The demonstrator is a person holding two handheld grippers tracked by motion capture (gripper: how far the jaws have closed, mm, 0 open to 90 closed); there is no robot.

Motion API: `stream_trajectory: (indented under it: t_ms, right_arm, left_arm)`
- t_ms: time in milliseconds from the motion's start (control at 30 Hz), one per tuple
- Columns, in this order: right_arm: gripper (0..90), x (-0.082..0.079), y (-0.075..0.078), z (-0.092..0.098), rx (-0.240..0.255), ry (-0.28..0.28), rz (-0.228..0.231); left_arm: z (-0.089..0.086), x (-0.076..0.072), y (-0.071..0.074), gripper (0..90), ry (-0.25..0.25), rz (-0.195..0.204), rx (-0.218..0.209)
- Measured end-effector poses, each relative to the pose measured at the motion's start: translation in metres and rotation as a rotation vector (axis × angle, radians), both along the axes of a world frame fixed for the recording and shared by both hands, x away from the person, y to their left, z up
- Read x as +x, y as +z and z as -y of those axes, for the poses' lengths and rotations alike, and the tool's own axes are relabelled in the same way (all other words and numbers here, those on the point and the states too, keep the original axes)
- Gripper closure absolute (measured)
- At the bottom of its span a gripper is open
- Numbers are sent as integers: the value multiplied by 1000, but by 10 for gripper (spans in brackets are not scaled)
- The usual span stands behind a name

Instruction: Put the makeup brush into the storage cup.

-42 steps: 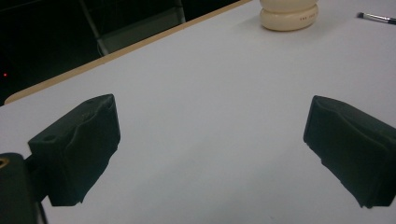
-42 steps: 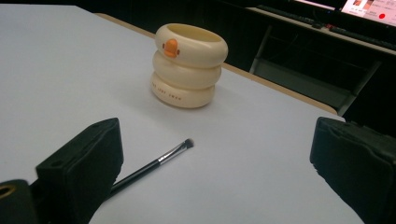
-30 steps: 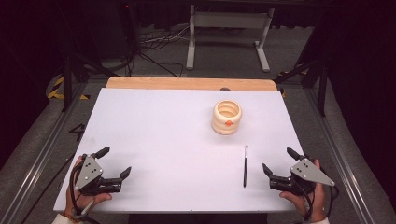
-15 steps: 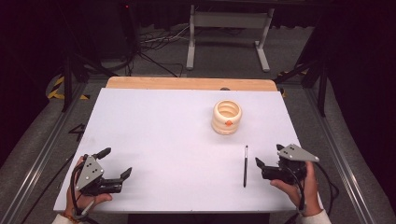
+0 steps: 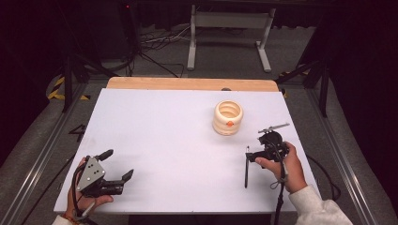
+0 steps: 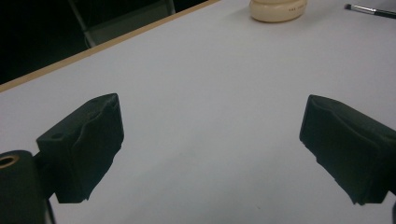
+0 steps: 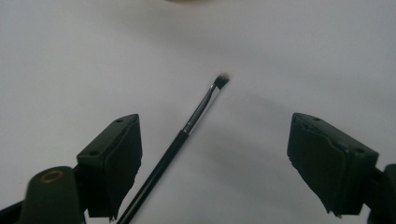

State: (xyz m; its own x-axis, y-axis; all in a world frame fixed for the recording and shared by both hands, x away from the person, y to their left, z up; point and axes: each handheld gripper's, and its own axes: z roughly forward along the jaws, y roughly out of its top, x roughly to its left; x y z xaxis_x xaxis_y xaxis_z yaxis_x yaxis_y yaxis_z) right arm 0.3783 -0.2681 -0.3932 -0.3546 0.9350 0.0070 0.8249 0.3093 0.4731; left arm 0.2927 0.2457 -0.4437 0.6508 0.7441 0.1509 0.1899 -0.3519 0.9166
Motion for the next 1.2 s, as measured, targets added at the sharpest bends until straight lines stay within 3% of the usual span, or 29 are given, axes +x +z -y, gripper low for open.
stream_trajectory:
  t_ms: [100,167,200,367,400,467,533,633,833,867,1033,1200]
  right_arm:
    - [189,10,-3,-6,-15,-7,-67]
    - [196,13,-4,-9,-20,-6,-85]
    - [197,18,-7,-13,-26,5,-140]
    - [256,27,-17,-18,-40,-11,-201]
    - [284,29,-20,-19,-45,-19,-215]
    - [435,32,-21,-20,-44,-20,-230]
    - [499,33,-22,-20,-14,-21,-243]
    - [606,36,-23,-20,-27,-25,-266]
    - [708,39,-24,-23,-71,-36,-267]
    - [757,40,-25,-25,-99,-40,-266]
    - [846,41,-26,-26,-105,-49,-259]
    - [848,41,-25,-29,-131,-45,-256]
  left_arm:
    - [0,0,0,71,-3,-3,-3]
    - [0,0,0,71,-6,-6,3]
    - [0,1,0,68,-6,-10,3]
    - [1,1,-1,73,-12,-22,8]
    - [1,1,-1,72,-12,-22,9]
    - [1,1,-1,73,-11,-22,10]
    - [2,1,-1,74,-12,-24,11]
    - [1,1,-1,75,-7,-23,10]
    - [1,1,-1,77,-6,-23,3]
    - [1,1,-1,77,-6,-25,3]
    - [2,1,-1,77,-9,-26,9]
    - [2,1,-1,77,-9,-29,6]
